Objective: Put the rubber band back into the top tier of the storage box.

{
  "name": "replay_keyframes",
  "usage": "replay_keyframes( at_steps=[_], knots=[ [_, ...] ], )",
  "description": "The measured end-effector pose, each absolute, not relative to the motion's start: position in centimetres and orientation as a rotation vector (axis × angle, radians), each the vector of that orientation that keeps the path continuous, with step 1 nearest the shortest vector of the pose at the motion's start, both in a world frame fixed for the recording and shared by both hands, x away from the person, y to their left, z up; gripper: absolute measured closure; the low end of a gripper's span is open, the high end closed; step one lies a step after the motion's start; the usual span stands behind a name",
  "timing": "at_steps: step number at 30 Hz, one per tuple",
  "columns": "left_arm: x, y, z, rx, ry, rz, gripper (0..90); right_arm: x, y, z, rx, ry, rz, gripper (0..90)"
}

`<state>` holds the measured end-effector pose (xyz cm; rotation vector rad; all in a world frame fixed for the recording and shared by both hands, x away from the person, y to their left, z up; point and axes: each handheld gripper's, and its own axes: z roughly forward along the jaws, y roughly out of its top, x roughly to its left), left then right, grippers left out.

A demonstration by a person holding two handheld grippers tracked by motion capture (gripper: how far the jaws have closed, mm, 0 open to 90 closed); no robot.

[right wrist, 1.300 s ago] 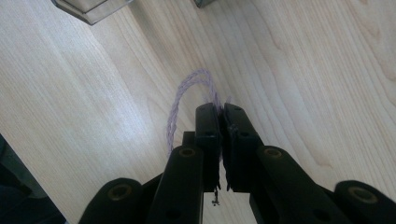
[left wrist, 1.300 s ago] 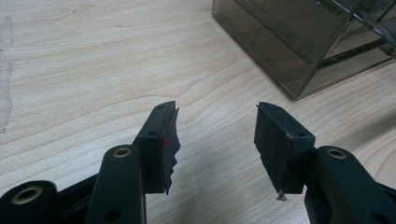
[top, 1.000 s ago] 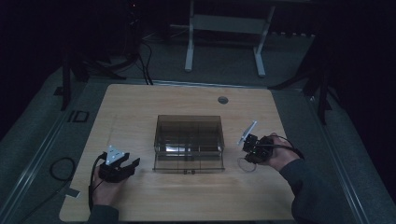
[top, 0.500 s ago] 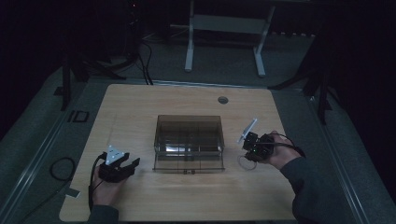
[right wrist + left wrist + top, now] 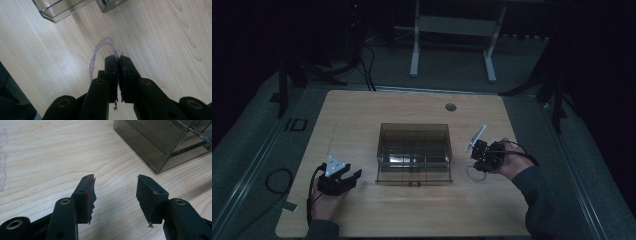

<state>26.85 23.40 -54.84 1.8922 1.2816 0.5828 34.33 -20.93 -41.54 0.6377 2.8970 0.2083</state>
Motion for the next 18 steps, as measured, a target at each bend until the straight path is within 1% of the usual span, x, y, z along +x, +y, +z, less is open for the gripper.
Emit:
replay_keyframes(
  at_steps=[18],
  knots=[
    [26.9, 23.4, -54.9, 1.894, 1.279, 0.582, 49.5, 34.5, -20.1, -40.3, 0.588, 2.919, 0.173, 85.4]
  ],
)
